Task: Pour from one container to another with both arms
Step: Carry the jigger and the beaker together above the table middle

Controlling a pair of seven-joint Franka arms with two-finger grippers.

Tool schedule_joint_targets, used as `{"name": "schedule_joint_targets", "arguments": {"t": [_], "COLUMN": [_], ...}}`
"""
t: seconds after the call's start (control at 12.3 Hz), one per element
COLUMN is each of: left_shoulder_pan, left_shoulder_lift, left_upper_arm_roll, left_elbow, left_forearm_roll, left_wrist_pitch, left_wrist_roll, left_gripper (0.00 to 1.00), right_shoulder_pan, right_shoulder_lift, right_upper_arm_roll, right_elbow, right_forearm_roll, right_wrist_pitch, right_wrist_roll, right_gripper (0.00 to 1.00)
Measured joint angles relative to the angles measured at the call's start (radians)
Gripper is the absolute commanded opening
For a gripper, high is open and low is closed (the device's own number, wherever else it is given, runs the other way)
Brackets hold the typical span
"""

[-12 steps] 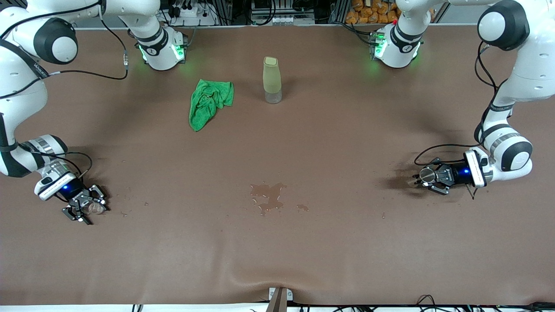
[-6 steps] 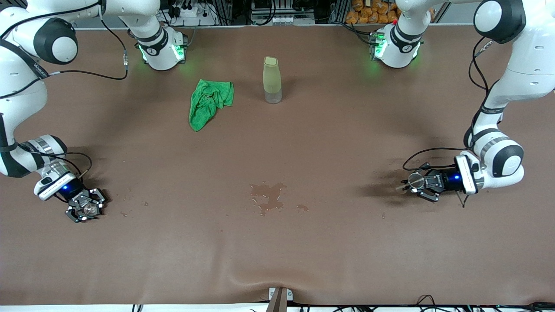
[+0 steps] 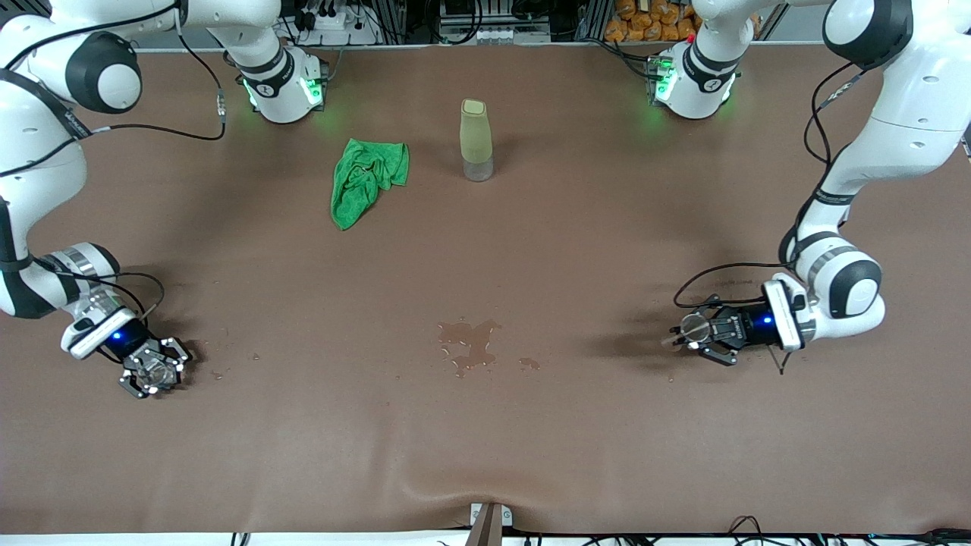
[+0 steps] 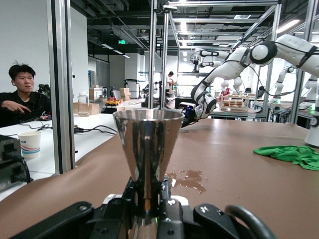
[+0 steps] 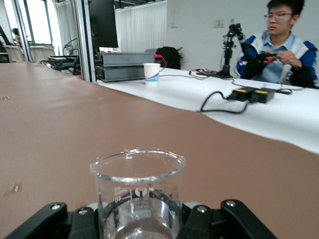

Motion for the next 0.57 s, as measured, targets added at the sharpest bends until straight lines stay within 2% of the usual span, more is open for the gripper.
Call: {"name": "schedule_joint_targets", "arguments": {"t": [0.24, 0.57], "left_shoulder_pan": [-0.019, -0.132], "left_shoulder_lift": [0.0, 0.0], "left_upper_arm_roll": [-0.102, -0.119], "left_elbow": [-0.001, 0.015], "left_forearm_roll": [-0.06, -0.174], "left_wrist_pitch": [0.136, 0.239], "left_wrist_roll": [-0.002, -0.002], "left_gripper": [0.0, 0.0], "right_shoulder_pan": [0.073, 0.248], "right_shoulder_lift": [-0.001, -0.01], "right_upper_arm_roll": [0.003, 0.005], "right_elbow": [0.07, 0.194], "right_forearm_roll": [0.005, 0.006], "right_wrist_pitch": [0.002, 0.025], "right_wrist_roll": [0.076, 0.257], "right_gripper": [0.0, 0.0]}}
